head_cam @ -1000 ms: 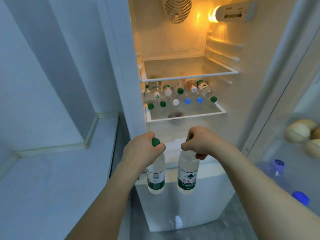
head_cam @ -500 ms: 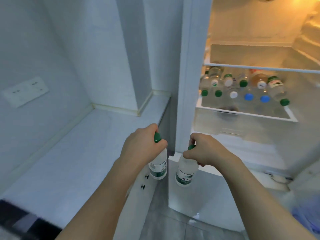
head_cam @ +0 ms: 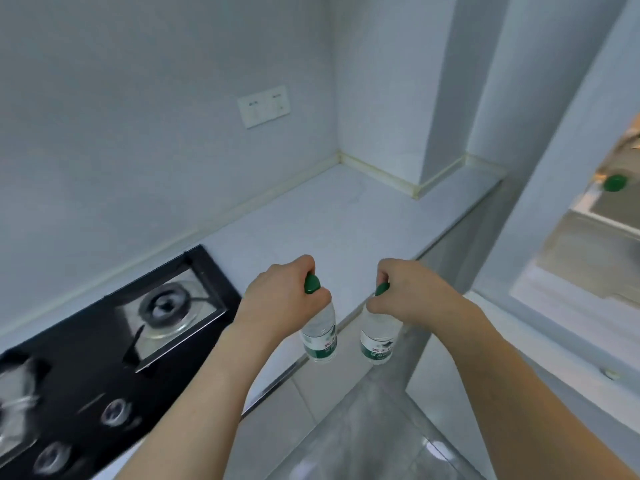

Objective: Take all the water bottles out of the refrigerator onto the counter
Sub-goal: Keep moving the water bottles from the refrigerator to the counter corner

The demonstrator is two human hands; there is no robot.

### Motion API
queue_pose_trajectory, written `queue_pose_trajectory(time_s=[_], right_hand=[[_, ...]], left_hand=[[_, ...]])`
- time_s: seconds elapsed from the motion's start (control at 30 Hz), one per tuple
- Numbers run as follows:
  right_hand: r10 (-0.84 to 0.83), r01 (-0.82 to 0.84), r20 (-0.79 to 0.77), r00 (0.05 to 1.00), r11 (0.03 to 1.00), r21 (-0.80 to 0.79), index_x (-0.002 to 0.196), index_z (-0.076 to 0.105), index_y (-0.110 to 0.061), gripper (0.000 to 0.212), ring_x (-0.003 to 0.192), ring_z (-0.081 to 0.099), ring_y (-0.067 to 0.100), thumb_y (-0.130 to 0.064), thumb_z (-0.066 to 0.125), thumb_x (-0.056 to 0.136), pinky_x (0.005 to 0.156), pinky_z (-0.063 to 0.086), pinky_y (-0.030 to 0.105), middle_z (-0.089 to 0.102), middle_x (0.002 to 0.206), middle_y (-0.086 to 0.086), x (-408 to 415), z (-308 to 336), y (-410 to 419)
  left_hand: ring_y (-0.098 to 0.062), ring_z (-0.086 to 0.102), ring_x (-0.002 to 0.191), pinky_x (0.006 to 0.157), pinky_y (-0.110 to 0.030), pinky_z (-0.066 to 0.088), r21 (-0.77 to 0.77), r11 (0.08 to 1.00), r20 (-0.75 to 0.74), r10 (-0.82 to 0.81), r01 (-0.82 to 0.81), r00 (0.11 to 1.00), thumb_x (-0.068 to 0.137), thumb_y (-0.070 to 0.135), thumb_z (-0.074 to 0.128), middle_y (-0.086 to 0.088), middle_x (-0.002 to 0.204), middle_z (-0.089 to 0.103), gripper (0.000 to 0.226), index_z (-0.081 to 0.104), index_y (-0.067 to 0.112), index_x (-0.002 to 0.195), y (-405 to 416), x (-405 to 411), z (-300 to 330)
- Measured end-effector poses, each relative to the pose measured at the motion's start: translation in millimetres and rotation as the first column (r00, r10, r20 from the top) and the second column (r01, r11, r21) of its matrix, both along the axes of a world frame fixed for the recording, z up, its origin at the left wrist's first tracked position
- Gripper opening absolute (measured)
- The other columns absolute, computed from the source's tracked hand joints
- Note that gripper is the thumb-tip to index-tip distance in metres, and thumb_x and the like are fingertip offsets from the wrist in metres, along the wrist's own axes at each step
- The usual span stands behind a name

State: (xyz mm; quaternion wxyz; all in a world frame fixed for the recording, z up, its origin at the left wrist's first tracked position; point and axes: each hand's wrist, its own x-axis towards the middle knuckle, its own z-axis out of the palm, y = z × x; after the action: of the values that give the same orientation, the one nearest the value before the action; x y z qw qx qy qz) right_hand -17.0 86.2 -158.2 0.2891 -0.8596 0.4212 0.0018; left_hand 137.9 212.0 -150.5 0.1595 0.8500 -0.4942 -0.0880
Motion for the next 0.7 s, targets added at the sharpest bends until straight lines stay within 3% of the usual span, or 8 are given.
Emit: queue_pose_trajectory(time_s=[0.2, 0.37, 0.53, 0.7], right_hand=[[0.208, -0.208, 0.015, 0.978, 0.978, -0.007, 0.081, 0.051, -0.021, 0.021, 0.066, 0.051, 0.013, -0.029, 0.068, 0.072, 0.051, 0.034, 0.025, 0.057, 0.088, -0.005, 66, 3, 56], [0.351, -0.350, 0.026, 0.936, 0.936, -0.022, 0.081, 0.052, -0.021, 0.022, 0.065, 0.056, 0.018, -0.031, 0.068, 0.070, 0.057, 0.044, 0.027, 0.060, 0.089, -0.002, 120, 6, 116], [0.459, -0.458, 0.014, 0.888, 0.888, -0.047, 0.080, 0.050, -0.022, 0.021, 0.069, 0.059, 0.020, -0.030, 0.067, 0.068, 0.059, 0.047, 0.030, 0.058, 0.087, -0.002, 161, 15, 191], [0.571, -0.569, -0.004, 0.821, 0.818, -0.086, 0.083, 0.053, -0.021, 0.022, 0.072, 0.058, 0.017, -0.030, 0.067, 0.070, 0.058, 0.049, 0.030, 0.057, 0.087, -0.002, 196, 22, 282]], left_hand=[[-0.026, 0.056, 0.071, 0.054, -0.029, 0.040, 0.000, 0.987, 0.027, 0.163, -0.163, 0.986, 0.079, 0.037, 0.053, -0.001, 0.073, 0.058, 0.017, 0.045, 0.022, 0.084, 82, 38, 1], [-0.020, 0.054, 0.067, 0.052, -0.027, 0.037, -0.014, 0.957, 0.054, 0.291, -0.290, 0.955, 0.081, 0.035, 0.053, 0.002, 0.072, 0.057, 0.015, 0.049, 0.022, 0.087, 160, 65, 7], [-0.021, 0.057, 0.070, 0.057, -0.030, 0.044, -0.024, 0.917, 0.053, 0.400, -0.399, 0.915, 0.082, 0.037, 0.053, 0.001, 0.074, 0.058, 0.017, 0.049, 0.021, 0.087, 241, 88, 10], [-0.021, 0.056, 0.068, 0.053, -0.028, 0.038, -0.026, 0.874, 0.073, 0.486, -0.485, 0.871, 0.081, 0.038, 0.053, 0.003, 0.070, 0.057, 0.017, 0.047, 0.023, 0.086, 338, 108, 12]])
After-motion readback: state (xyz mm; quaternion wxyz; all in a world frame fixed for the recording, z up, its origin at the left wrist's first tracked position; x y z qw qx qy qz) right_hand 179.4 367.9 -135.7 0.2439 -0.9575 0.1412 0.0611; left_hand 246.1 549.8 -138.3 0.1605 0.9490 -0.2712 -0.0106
